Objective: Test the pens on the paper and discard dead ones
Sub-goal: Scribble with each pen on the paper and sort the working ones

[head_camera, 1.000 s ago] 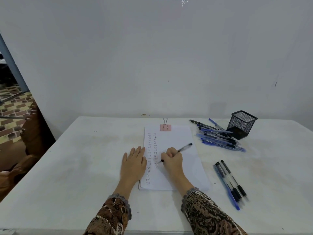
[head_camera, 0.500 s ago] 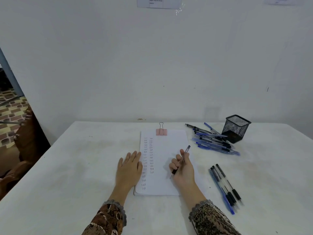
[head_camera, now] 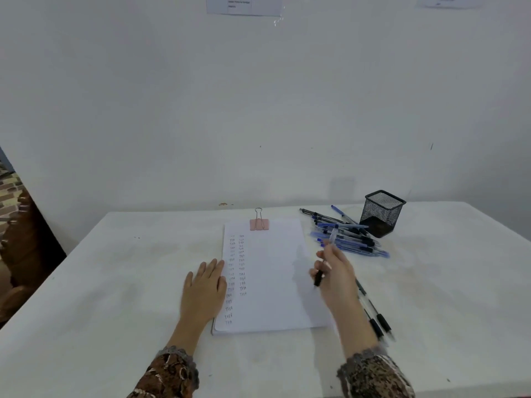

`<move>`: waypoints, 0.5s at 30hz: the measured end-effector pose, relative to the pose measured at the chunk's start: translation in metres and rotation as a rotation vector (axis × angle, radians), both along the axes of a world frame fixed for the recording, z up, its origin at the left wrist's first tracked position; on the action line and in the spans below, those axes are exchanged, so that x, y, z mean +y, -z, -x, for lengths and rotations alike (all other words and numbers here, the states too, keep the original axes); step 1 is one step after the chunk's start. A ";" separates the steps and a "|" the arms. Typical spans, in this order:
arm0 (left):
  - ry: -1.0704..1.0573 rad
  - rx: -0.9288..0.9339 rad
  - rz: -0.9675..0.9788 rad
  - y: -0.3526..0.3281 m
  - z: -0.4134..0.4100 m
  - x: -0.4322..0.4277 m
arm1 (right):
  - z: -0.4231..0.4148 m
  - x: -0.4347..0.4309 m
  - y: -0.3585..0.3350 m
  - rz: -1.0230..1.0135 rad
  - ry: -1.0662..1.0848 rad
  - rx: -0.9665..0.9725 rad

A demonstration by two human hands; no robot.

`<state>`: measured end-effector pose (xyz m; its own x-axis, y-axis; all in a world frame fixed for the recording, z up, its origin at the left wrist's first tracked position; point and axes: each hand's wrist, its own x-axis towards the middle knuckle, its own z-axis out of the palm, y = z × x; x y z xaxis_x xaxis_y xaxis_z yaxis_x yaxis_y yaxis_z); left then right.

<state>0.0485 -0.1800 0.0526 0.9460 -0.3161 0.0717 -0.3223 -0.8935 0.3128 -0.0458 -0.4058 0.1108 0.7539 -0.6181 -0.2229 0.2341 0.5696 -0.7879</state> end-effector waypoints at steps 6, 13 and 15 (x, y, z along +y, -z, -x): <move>-0.001 -0.001 0.004 0.001 -0.001 0.000 | 0.032 -0.083 -0.001 1.090 -0.014 0.904; -0.001 0.002 0.014 0.001 -0.001 0.001 | 0.045 -0.094 0.012 1.205 -0.398 1.135; -0.003 0.005 0.023 0.001 -0.001 0.000 | 0.046 -0.095 0.007 1.207 -0.483 1.178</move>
<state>0.0497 -0.1796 0.0513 0.9474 -0.3115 0.0739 -0.3178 -0.8870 0.3350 -0.0923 -0.5012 0.1037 0.6924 -0.6238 -0.3626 -0.7205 -0.5702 -0.3948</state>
